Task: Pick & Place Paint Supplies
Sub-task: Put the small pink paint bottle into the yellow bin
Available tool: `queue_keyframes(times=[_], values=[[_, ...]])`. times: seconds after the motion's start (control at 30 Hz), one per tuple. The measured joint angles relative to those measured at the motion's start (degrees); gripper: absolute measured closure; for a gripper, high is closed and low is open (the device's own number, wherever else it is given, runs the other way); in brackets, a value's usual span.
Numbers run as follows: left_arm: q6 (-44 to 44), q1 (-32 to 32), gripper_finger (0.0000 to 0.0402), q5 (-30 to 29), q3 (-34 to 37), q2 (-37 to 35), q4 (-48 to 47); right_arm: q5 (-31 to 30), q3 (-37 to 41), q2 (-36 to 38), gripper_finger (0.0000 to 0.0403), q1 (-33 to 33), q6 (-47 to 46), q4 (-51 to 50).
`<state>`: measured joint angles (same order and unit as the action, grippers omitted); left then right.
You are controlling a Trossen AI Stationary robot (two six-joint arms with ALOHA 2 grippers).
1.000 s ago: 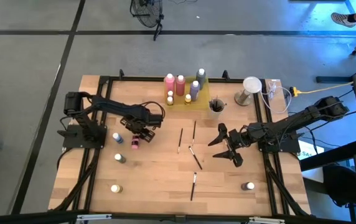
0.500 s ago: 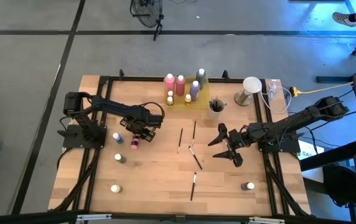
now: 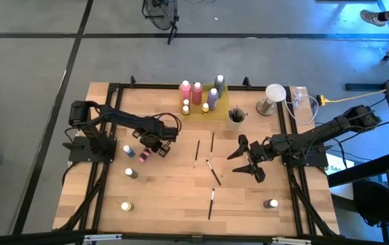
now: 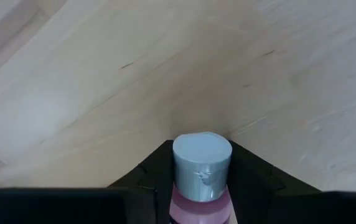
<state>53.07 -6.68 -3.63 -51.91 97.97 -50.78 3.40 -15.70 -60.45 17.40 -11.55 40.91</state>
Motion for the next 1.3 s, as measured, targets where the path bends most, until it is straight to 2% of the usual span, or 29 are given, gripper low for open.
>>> queue_keyframes(times=[0.33,0.43,0.63,0.97,1.17,1.3], values=[[-3.61,0.15,0.0287,-2.15,-1.93,0.29,0.12,0.01,0.0,0.0,0.0151,0.01,0.0,0.0],[-4.34,0.51,0.0287,-6.42,-4.84,0.33,1.49,0.02,0.0,0.0,0.0151,0.01,0.0,0.0],[-9.01,0.91,0.0287,-7.41,-11.25,0.33,0.58,0.05,0.0,0.0,0.0151,0.01,0.0,0.0],[-18.66,2.56,0.0287,-16.56,-22.52,0.2,0.06,0.26,0.0,0.0,0.0151,0.05,0.0,-0.32],[-25.41,2.79,0.0287,-22.94,-25.86,-0.79,1.3,0.26,0.0,0.0,0.0151,0.67,0.21,-0.22],[-28.14,2.38,0.0287,-23.2,-26.32,-4.74,3.4,0.25,0.02,0.02,0.0151,1.71,1.32,0.86]])
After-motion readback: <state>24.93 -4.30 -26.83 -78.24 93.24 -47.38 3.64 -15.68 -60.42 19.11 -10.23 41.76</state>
